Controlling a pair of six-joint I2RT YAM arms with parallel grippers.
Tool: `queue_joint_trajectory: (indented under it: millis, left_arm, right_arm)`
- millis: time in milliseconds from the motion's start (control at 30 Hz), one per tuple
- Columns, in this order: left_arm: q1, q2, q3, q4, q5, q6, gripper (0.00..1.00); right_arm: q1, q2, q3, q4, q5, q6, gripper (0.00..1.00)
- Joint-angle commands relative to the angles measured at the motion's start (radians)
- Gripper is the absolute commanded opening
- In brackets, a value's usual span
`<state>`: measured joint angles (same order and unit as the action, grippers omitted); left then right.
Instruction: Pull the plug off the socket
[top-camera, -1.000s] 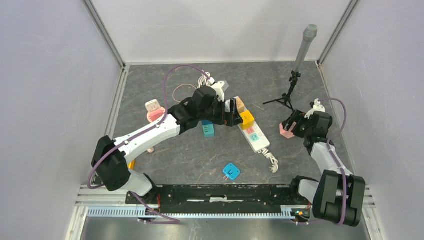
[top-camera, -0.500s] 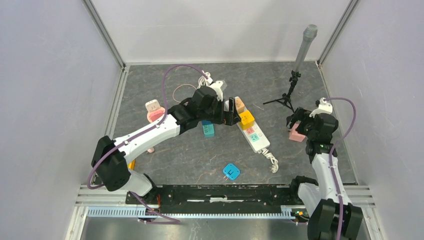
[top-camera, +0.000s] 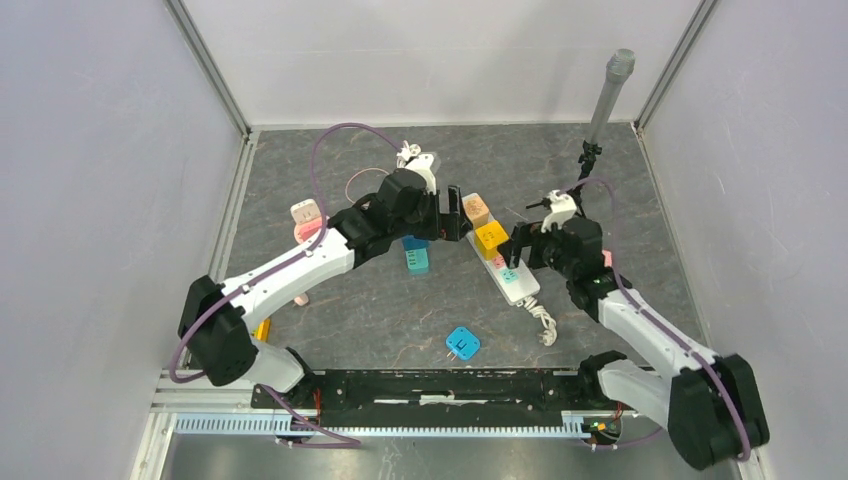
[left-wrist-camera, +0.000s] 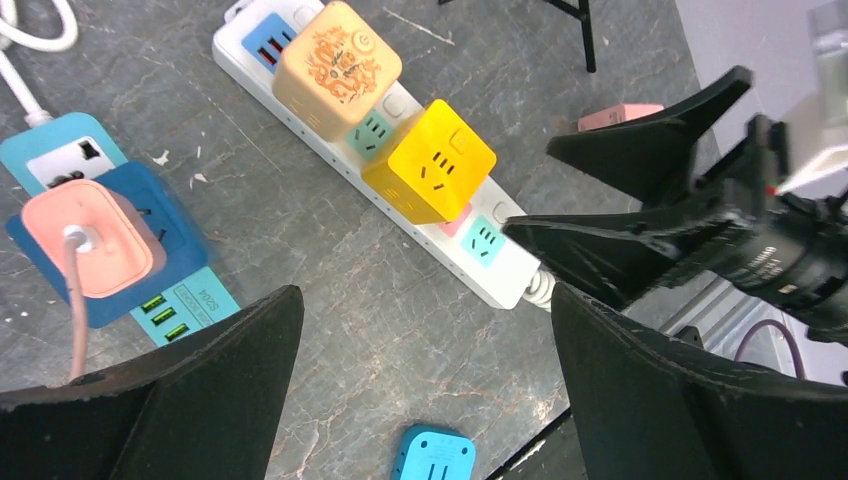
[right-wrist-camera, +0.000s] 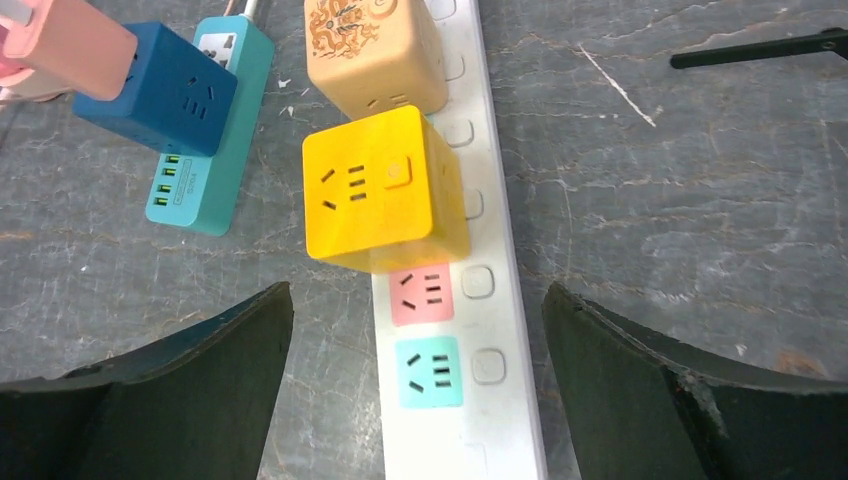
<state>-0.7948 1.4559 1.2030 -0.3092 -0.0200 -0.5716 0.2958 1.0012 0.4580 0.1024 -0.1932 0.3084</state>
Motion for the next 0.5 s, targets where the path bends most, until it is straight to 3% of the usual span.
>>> queue_joint_trajectory:
  millis: [0,300,467]
  left_arm:
    - [0.008,-0.060,0.017,-0.014,-0.043,-0.002,1.00]
    - [0.009,-0.090,0.028,-0.069,-0.005,0.030,1.00]
    - [0.011,-0.063,0.061,-0.095,0.003,-0.013,1.00]
  right_arm:
    - [0.083,0.124,0.111,0.090,0.110,0.008,0.98]
    - [0.186,0.357,0.290,0.013,0.214,-0.112,0.98]
    - [0.209,0.436,0.354,-0.089,0.236,-0.185,0.85]
